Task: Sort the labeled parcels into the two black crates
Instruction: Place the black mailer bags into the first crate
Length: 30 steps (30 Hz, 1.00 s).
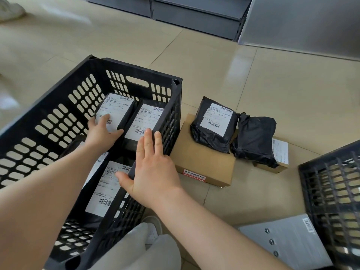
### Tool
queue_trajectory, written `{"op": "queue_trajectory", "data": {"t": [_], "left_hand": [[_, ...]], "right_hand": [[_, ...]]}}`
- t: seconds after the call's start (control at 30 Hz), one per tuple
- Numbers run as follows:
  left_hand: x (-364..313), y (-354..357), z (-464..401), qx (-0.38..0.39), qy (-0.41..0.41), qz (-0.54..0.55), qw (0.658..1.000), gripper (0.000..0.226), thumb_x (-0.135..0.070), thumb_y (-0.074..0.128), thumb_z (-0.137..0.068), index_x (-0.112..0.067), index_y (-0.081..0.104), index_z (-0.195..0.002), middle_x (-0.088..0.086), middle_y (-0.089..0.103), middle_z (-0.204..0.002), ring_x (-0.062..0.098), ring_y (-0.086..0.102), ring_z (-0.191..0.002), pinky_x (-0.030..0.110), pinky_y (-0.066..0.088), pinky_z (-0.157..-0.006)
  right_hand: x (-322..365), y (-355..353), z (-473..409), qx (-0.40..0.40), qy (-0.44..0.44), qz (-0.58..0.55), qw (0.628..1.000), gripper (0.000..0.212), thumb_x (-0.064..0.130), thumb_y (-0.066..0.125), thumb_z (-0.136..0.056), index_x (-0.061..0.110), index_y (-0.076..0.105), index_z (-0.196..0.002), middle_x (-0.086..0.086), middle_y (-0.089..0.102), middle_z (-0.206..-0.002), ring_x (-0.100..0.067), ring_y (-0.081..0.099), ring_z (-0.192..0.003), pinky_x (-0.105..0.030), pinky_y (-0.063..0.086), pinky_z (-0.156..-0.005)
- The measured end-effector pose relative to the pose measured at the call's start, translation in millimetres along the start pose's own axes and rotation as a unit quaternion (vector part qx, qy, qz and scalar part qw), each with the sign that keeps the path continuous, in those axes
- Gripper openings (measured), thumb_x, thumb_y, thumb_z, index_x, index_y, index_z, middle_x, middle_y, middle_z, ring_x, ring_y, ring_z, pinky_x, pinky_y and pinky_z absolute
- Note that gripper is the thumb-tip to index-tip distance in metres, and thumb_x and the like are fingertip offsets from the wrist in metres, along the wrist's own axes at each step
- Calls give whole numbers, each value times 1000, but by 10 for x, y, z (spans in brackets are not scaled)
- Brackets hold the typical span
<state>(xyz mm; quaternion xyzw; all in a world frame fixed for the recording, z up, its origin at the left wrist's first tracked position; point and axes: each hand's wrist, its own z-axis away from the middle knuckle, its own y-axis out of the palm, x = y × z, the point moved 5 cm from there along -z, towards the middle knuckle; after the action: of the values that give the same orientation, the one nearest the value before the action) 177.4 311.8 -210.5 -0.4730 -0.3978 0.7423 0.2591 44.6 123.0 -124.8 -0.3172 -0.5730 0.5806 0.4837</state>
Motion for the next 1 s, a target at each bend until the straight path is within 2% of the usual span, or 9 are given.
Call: {"op": "queue_trajectory", "data": {"t": [0.1,0.27,0.43,0.57,0.7,0.8,1.0], "left_hand": [[-7,15,-26,-10,3,-28,1000,74,-41,66,-90,-30,28,-153,9,7,-163,38,29,-143,50,36,-109],[-4,65,-18,9,16,-121,993,74,-49,58,-92,-32,19,-153,11,3,-164,39,17,-146,55,35,-109],[-36,45,47,-12,20,-187,982,70,-58,43,-95,-33,14,-153,15,-6,-164,39,-1,-150,57,11,-118],[-92,-31,138,-31,30,-209,977,68,-55,34,-98,-30,9,-157,13,-6,-165,37,-4,-151,55,4,-120],[-364,-113,225,-27,39,-136,990,68,-51,33,-100,-25,9,-158,13,3,-165,33,1,-152,51,7,-122],[-839,-151,349,-29,79,-80,993,69,-49,35,-100,-21,9,-158,13,7,-165,31,4,-152,48,7,-123],[-2090,-173,818,-6,165,78,983,68,-37,43,-99,-23,13,-158,7,10,-165,29,7,-151,47,12,-120]], "right_hand": [[-6,4,1,-1,0,-2,1000,95,67,23,-96,-2,-5,-155,-23,-17,-162,-39,-16,-150,-43,45,-103],[-13,8,3,1,1,-17,1000,96,68,25,-96,-1,-5,-156,-21,-17,-163,-38,-16,-150,-43,45,-104],[-56,0,4,25,8,-106,994,96,66,36,-96,5,-6,-158,-12,-22,-164,-28,-21,-150,-46,33,-115],[-135,-56,11,44,-6,-176,983,87,59,43,-97,12,2,-159,-4,-19,-165,-21,-20,-151,-46,21,-120],[-291,-129,140,49,-40,-150,987,67,44,43,-102,24,11,-158,-2,-13,-167,-23,-13,-153,-46,14,-120],[-452,-200,261,65,-29,-146,987,69,41,44,-103,25,8,-159,-4,-10,-167,-24,-13,-153,-45,8,-122],[-1222,-509,479,126,41,-165,977,75,39,49,-100,24,7,-160,-6,-1,-167,-25,-6,-153,-44,10,-122]]}}
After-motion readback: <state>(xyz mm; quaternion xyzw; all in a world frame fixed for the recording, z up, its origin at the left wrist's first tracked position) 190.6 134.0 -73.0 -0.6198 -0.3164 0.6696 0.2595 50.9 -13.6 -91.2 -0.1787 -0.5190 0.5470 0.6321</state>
